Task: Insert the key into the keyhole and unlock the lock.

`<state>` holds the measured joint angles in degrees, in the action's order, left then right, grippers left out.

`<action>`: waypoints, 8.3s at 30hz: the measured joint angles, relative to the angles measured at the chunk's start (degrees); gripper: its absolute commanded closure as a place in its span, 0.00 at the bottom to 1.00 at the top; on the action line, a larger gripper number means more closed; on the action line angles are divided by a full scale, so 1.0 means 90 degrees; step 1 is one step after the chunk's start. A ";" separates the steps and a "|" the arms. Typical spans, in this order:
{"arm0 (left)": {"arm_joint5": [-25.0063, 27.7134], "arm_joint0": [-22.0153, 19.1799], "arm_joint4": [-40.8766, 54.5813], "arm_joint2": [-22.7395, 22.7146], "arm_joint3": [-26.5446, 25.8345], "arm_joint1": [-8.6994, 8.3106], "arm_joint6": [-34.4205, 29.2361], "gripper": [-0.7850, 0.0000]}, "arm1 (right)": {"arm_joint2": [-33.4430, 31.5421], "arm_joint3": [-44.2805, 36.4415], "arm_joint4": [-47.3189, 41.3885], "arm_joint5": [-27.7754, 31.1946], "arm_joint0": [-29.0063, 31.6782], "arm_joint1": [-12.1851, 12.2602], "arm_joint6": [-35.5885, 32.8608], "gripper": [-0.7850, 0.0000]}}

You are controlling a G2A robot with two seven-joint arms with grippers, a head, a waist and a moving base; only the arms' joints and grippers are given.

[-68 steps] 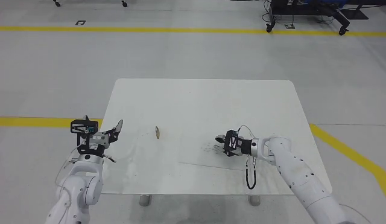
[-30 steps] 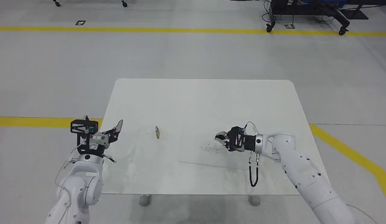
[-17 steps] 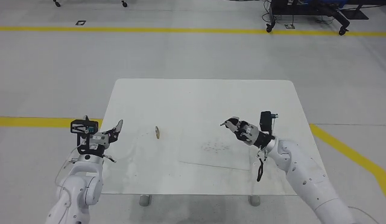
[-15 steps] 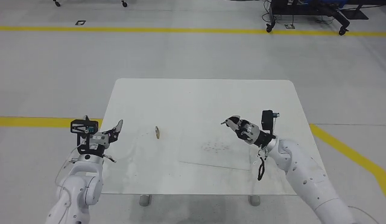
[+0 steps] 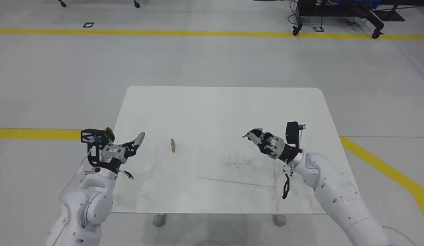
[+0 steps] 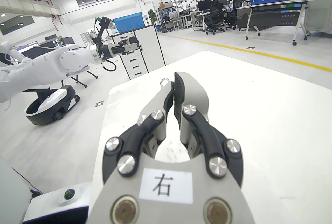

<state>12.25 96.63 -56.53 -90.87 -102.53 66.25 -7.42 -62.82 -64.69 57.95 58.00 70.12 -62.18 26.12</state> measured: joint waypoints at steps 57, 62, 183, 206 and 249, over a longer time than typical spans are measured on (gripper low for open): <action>0.2072 -0.3014 0.8506 0.2719 0.2737 0.0456 -0.4454 0.00 | 0.0819 -0.0173 -0.2178 0.0001 -0.0011 -0.0200 -0.0542 1.00; 0.2026 -0.2994 0.8397 0.2742 0.2678 0.0453 -0.4416 0.00 | 0.1475 -0.0105 -0.4221 0.0000 -0.0323 -0.0240 -0.1524 1.00; 0.2273 -0.3067 0.4405 0.3385 0.1754 0.0140 -0.4285 1.00 | -0.0013 -0.1082 -0.7067 -0.0991 -0.0330 0.0000 -0.9037 0.44; 0.2423 -0.3078 0.4348 0.3566 0.1745 0.0093 -0.3897 1.00 | 0.1113 -0.0671 -0.7594 -0.0752 -0.0859 0.0432 -0.8797 0.55; 0.2620 -0.3016 0.4518 0.3329 0.1701 -0.0056 -0.3156 0.00 | 0.1530 -0.0116 -0.7901 -0.0415 -0.1242 0.0493 -0.8460 1.00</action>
<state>35.83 69.49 -15.87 -60.91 -87.23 65.75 -35.83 -49.05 -65.74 -13.16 54.26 58.95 -57.75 -50.02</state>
